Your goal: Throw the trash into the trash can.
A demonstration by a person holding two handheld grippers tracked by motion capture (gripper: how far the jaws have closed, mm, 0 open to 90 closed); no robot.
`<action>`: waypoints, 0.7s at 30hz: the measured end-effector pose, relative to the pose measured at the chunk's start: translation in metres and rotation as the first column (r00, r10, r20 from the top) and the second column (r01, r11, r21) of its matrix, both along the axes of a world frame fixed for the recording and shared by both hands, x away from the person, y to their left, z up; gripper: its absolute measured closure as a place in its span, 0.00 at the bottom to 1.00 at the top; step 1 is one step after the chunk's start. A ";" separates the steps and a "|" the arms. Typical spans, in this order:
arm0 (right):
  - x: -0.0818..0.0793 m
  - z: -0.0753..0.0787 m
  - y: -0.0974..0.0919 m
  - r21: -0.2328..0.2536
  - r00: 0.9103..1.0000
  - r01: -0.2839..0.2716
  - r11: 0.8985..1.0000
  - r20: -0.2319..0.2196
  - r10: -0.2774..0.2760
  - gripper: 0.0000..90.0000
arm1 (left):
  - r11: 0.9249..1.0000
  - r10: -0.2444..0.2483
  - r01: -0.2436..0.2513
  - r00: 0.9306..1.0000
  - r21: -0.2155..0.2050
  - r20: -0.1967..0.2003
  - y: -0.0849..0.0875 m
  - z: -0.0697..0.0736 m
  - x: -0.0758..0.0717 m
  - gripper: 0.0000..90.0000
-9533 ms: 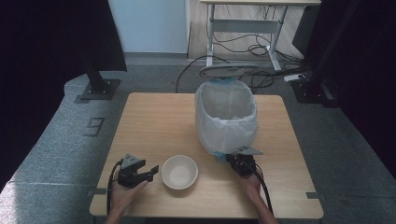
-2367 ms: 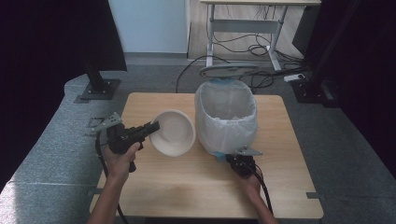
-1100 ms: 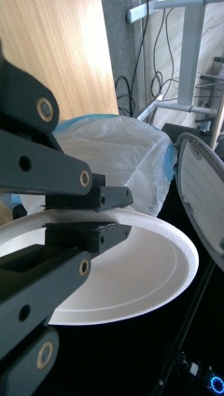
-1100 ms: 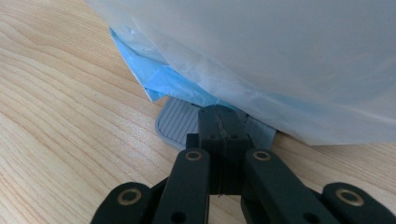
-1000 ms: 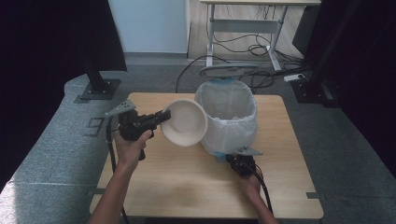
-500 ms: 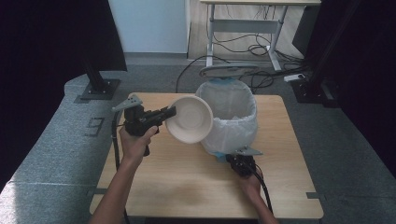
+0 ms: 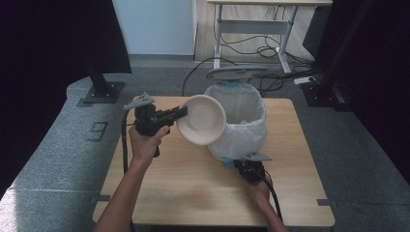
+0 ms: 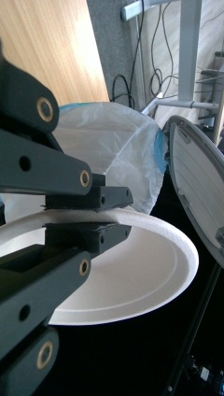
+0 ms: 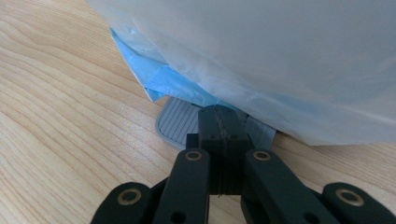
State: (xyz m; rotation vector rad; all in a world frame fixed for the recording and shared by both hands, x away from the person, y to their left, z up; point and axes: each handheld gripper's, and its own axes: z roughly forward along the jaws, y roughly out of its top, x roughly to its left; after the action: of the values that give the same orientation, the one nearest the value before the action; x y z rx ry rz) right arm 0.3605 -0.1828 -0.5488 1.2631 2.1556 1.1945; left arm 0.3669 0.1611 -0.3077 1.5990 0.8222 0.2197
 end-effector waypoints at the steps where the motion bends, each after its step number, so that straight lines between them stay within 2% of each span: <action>1: 0.000 0.000 0.000 0.000 1.000 0.000 1.000 0.000 0.000 0.99 | 1.000 -0.001 0.001 1.000 0.001 0.000 -0.002 0.001 0.001 0.93; 21: 0.000 0.000 0.000 -0.004 1.000 -0.001 1.000 0.002 0.001 0.99 | 0.999 -0.018 0.018 1.000 0.032 0.004 -0.026 0.008 0.019 0.93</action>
State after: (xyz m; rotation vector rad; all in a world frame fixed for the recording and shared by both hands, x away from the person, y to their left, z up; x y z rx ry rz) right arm 0.3603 -0.1828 -0.5488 1.2589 2.1561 1.1907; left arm 0.3859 0.1349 -0.2995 1.6350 0.8043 0.2237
